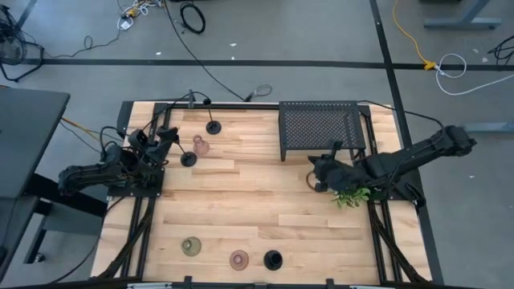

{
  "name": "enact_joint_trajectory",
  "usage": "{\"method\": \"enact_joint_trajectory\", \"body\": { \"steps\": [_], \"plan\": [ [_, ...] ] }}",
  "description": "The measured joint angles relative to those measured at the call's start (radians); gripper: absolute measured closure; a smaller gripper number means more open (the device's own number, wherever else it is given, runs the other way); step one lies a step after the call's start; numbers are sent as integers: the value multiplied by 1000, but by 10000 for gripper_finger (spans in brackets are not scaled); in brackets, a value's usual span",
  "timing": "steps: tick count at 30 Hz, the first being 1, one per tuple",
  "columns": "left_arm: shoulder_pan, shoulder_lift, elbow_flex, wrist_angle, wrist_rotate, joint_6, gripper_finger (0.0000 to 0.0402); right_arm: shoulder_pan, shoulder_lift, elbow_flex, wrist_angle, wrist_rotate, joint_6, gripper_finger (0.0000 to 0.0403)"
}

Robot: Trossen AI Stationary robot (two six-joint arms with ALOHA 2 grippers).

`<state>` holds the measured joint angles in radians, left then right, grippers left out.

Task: Pick & Place candle stick holders
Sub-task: Move the shelf to the middle of the table

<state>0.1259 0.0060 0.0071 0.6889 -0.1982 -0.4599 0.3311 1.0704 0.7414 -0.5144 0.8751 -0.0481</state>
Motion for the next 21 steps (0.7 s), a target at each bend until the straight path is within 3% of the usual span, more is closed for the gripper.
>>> {"method": "enact_joint_trajectory", "body": {
  "steps": [2,10,21],
  "plan": [
    [0,0,0,-5,0,0,87,19,27,0,-11,62,76,400],
    [0,0,0,-21,0,0,87,45,128,0,-141,106,191,361],
    [0,0,0,-40,0,0,87,20,170,0,-186,101,302,185]
  ]
}}
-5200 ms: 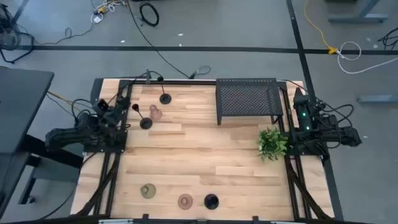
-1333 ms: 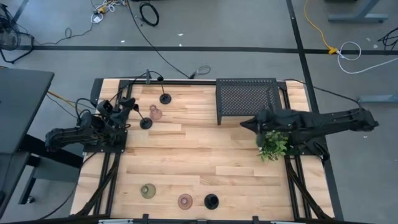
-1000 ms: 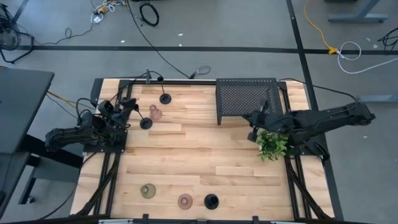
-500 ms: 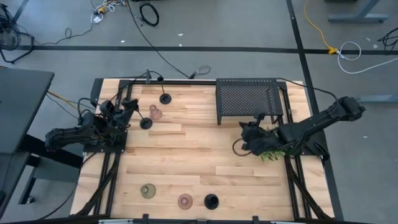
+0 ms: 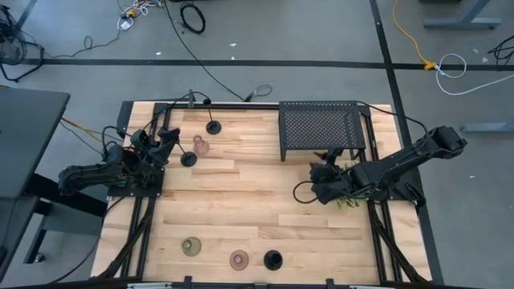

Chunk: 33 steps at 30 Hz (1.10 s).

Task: Pick & Place candle stick holders
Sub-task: Move the shelf to the middle of the table

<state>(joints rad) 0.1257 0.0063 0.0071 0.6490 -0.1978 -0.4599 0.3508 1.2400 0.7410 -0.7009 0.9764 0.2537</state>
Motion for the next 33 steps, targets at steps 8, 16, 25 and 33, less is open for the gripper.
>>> {"method": "enact_joint_trajectory", "body": {
  "steps": [8,16,25,33],
  "plan": [
    [0,0,0,-1,0,0,87,-38,6,-27,-43,11,73,146],
    [0,0,0,-2,0,0,87,-72,6,-127,-43,62,157,189],
    [0,0,0,-3,0,0,87,-120,5,-127,-39,54,135,218],
    [0,0,0,-8,0,0,87,-155,6,-127,-40,63,120,202]
  ]
}}
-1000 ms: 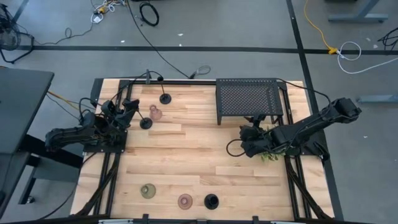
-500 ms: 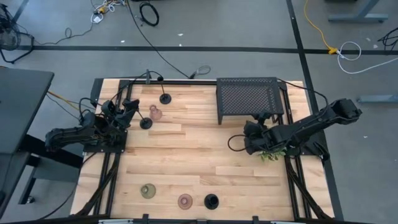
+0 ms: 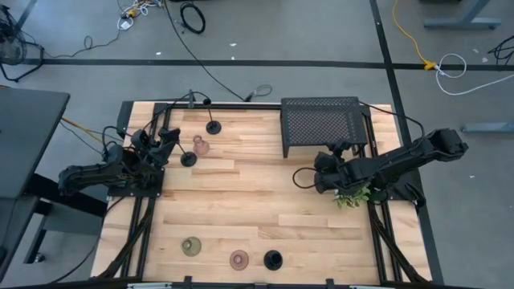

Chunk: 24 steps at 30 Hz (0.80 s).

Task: Pick & Place candle stick holders
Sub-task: Move the shelf to the middle of the table

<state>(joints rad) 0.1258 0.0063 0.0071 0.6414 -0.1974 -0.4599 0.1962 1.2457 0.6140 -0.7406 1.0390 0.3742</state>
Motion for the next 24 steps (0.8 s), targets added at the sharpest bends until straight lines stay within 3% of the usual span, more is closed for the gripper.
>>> {"method": "enact_joint_trajectory", "body": {
  "steps": [12,24],
  "plan": [
    [0,0,0,-12,-3,1,87,-46,2,-2,101,1,-167,208],
    [0,0,0,-21,-4,2,87,-145,13,-2,93,-24,-207,182]
  ]
}}
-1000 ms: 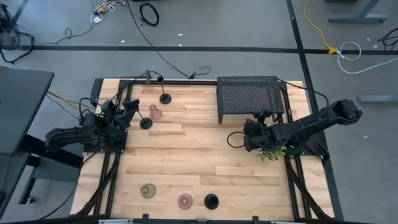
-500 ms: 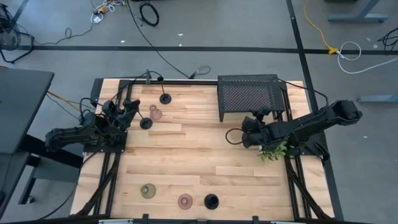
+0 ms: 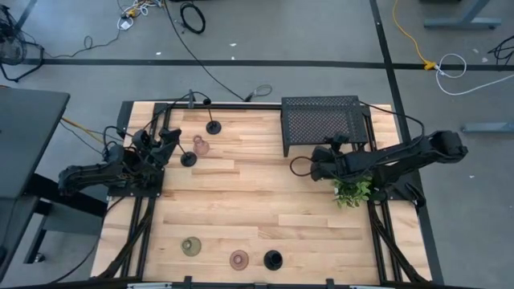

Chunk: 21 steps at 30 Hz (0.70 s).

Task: Pick & Place candle stick holders
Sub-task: Move the shelf to the middle of the table

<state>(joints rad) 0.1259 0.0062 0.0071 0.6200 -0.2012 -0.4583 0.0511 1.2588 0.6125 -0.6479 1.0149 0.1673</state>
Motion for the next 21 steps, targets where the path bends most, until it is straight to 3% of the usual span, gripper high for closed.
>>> {"method": "enact_joint_trajectory", "body": {
  "steps": [10,13,17,21],
  "plan": [
    [0,0,0,-7,0,-1,87,-52,77,0,72,81,-21,221],
    [0,0,0,-7,0,-1,87,-68,117,3,103,113,-27,265],
    [0,0,0,-12,0,-1,87,-71,175,3,98,182,-61,358],
    [0,0,0,-15,0,-1,87,-67,189,5,103,209,-71,364]
  ]
}}
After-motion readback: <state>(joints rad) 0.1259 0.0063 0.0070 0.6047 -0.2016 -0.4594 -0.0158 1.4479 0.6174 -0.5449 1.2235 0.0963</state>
